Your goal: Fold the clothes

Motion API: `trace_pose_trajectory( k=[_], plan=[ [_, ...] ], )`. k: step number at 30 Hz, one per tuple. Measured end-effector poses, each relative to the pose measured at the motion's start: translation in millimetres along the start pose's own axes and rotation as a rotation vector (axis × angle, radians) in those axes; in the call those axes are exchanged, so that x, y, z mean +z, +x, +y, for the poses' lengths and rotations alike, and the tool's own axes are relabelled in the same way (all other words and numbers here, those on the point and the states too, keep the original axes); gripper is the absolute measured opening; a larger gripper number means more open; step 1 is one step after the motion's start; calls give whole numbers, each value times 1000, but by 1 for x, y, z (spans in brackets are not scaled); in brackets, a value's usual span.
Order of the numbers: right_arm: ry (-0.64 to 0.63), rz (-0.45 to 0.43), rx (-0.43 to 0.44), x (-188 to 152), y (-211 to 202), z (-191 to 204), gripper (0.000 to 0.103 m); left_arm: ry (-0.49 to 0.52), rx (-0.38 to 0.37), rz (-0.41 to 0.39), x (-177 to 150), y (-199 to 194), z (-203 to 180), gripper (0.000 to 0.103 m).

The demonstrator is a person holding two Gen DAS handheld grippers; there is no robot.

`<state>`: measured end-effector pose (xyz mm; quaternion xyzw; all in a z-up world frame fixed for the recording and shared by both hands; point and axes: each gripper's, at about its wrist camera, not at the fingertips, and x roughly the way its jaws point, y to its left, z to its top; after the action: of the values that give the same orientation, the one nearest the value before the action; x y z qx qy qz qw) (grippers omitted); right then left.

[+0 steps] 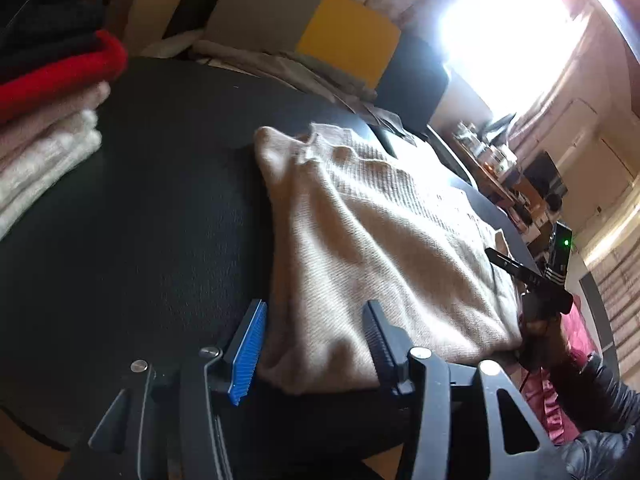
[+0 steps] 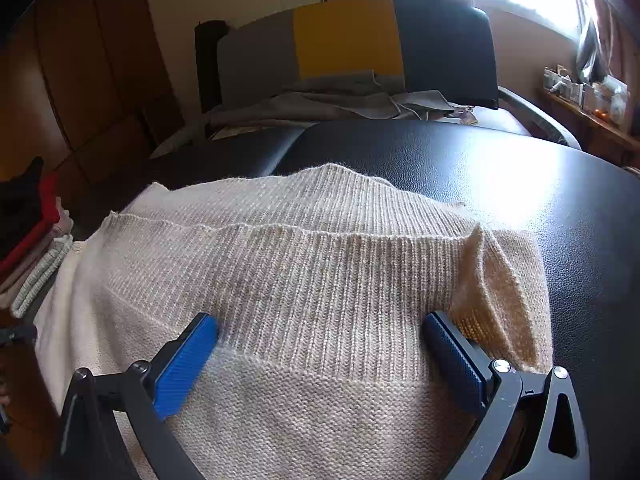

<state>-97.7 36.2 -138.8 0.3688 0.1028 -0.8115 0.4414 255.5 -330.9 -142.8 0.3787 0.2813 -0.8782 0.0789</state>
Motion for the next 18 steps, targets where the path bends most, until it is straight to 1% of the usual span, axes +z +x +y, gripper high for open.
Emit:
trace_pose_trajectory(
  k=[1,2,4,6,9,10,13,14,16,17,18],
  plan=[
    [0,0,-1,0,0,0,103,25,19,23,1,7,-4,24],
    [-1,1,-1,0,0,0,103,41,45,39,1,11,-8,9],
    [-3,3,-3,0,0,0,103,15,13,39,4,6,-8,6],
    [-4,5,-4,0,1,1,103,22,-2,26,4,-10,-8,5],
    [-7,8,-7,1,2,2,103,53,82,96,-9,-11,4,4],
    [-9,8,-8,1,2,3,103,53,92,110,-15,-8,7,4],
    [-18,9,-17,1,2,4,103,-15,54,80,-17,-12,15,6],
    [-18,9,-17,1,2,3,103,-33,65,72,-16,-13,17,11],
    [-16,9,-15,1,2,0,103,-57,99,61,-13,-16,18,15],
    [-16,8,-15,0,2,-1,103,-64,138,35,-10,-21,16,23],
    [-15,7,-14,0,2,-2,103,-72,183,1,-8,-28,13,22]
  ],
)
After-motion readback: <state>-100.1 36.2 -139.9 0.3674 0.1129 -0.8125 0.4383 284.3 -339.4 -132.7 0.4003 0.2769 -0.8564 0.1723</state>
